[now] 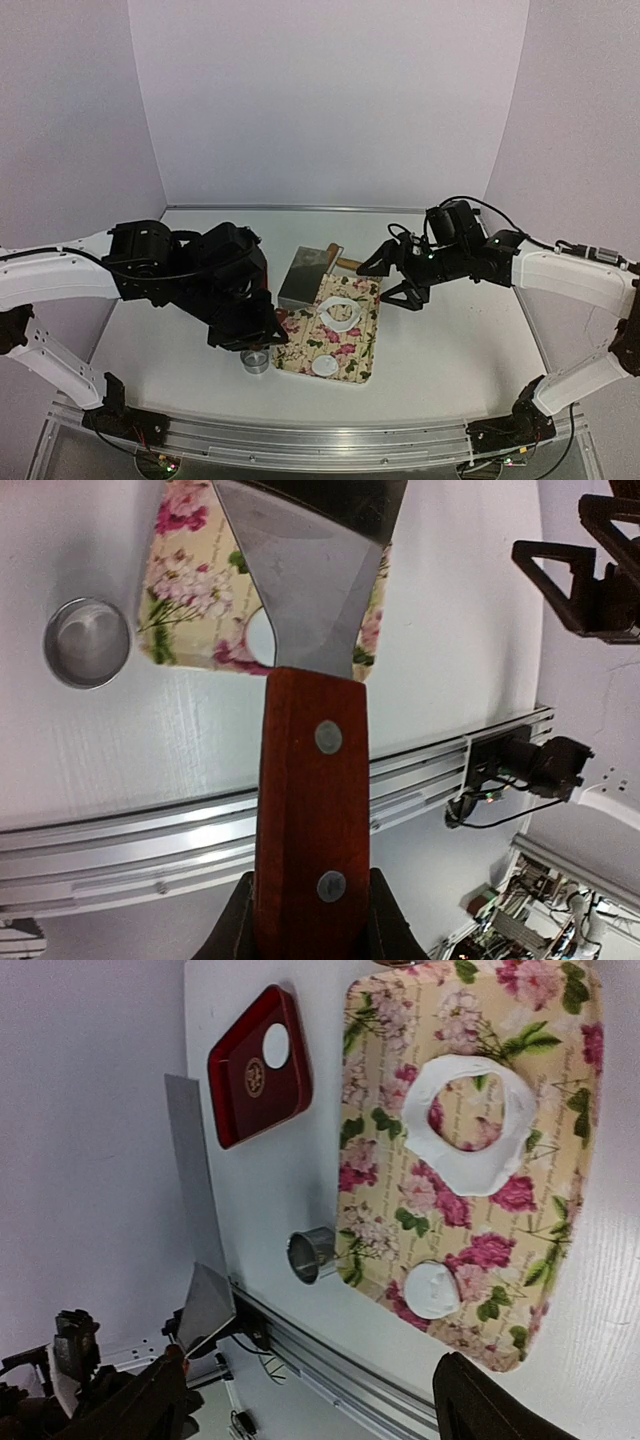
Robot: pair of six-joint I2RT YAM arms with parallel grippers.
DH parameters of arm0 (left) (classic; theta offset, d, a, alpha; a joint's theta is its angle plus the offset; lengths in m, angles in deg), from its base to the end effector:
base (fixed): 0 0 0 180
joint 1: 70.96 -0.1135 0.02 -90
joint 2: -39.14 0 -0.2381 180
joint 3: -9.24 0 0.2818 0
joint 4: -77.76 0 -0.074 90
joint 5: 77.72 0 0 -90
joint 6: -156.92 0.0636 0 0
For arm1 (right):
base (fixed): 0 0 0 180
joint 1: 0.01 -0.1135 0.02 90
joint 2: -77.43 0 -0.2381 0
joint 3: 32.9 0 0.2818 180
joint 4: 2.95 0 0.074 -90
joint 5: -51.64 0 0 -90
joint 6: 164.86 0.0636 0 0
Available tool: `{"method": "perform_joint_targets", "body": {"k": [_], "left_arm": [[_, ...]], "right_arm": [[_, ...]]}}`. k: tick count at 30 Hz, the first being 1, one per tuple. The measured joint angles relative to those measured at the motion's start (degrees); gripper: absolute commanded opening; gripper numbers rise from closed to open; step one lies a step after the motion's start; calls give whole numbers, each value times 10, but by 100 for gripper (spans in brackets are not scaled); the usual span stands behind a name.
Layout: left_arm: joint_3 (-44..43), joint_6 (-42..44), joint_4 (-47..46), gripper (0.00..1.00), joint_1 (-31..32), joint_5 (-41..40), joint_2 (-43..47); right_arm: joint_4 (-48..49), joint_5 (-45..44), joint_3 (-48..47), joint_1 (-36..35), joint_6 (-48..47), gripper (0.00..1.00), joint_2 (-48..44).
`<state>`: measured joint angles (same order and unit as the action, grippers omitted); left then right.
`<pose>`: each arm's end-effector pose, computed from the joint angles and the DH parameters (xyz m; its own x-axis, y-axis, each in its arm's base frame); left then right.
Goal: Roll out the dumpling wrappers from the dough
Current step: Place the spatula at the center of the board.
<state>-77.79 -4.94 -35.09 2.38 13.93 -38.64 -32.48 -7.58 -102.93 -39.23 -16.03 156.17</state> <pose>0.0902 -0.3079 0.2750 -0.9898 -0.0057 -0.1423 0.0687 0.8559 -0.5126 0.2530 0.2485 0.2247 -0.9794 0.1495 -0.1355 -0.0320 0.5478 0.8360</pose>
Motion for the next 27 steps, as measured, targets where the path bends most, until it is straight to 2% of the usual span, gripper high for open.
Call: {"method": "perform_joint_targets", "body": {"k": [6,12,20,27], "left_arm": [[19,-21,-146,0,-16,-15,-63],[-23,-14,-229,0,-35,-18,-179],[-37,0,-302,0,-39,11,-215],[-116,42,-311,0,-44,38,-340]], "right_arm": [[59,-12,6,-7,38,84,0],[71,-15,11,-7,45,82,7],[78,-25,49,7,47,82,33],[29,-64,101,82,11,82,-2]]}}
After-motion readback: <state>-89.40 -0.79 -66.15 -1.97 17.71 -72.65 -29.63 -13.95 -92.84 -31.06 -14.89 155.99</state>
